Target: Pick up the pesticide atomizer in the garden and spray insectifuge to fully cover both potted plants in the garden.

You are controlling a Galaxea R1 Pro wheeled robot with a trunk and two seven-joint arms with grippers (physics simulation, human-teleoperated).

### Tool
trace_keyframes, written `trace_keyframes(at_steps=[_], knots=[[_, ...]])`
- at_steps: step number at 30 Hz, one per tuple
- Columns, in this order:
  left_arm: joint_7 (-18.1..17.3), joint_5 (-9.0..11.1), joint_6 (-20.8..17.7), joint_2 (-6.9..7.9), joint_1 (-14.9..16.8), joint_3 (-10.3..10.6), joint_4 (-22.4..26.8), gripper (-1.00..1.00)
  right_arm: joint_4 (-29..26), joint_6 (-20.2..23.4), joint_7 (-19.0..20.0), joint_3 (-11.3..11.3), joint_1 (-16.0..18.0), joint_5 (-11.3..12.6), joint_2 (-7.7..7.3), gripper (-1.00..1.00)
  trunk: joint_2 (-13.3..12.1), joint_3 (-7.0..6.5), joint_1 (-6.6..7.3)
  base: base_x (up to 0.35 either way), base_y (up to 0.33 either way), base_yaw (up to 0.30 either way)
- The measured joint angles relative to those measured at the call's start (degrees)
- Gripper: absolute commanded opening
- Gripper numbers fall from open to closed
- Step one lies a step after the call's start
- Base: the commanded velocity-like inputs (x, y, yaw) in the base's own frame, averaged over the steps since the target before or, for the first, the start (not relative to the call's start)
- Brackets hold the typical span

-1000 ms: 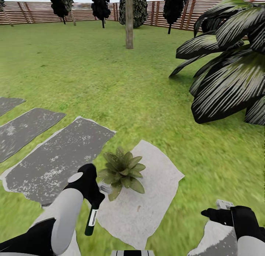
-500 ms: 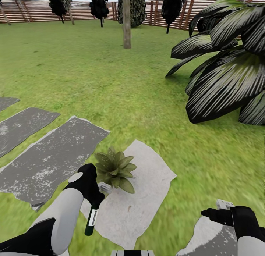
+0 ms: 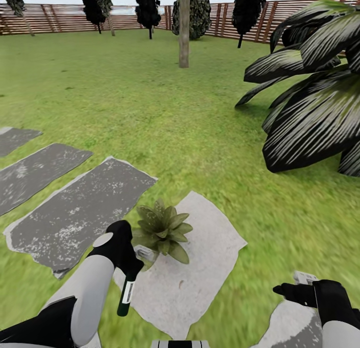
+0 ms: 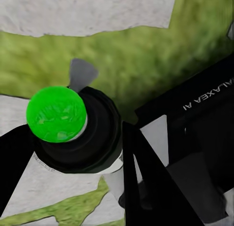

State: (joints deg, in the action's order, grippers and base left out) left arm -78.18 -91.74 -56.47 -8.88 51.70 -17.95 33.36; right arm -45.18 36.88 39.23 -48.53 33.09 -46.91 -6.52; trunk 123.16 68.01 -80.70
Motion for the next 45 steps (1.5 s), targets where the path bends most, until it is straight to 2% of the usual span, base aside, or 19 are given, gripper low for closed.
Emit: trace_keyframes(at_steps=[6, 35, 45], knots=[[-0.1, 0.0, 0.0, -0.72, 0.0, 0.0, 0.2, -1.00, 0.0, 0.0, 0.0, 0.0, 0.0, 0.0, 0.01, 1.00, 0.0, -0.13, 0.00, 0.000, -0.164, 0.237], [-0.2, 0.0, -0.1, -1.02, 0.3, 0.1, 2.5, -1.00, 0.0, 0.0, 0.0, 0.0, 0.0, 0.0, 0.00, 1.00, 0.0, -1.11, 0.00, 0.000, -0.226, 0.241], [-0.2, 0.1, -0.1, -1.03, 0.3, 0.1, 2.6, -1.00, 0.0, 0.0, 0.0, 0.0, 0.0, 0.0, -0.01, 1.00, 0.0, -1.20, 0.00, 0.000, -0.013, 0.028]])
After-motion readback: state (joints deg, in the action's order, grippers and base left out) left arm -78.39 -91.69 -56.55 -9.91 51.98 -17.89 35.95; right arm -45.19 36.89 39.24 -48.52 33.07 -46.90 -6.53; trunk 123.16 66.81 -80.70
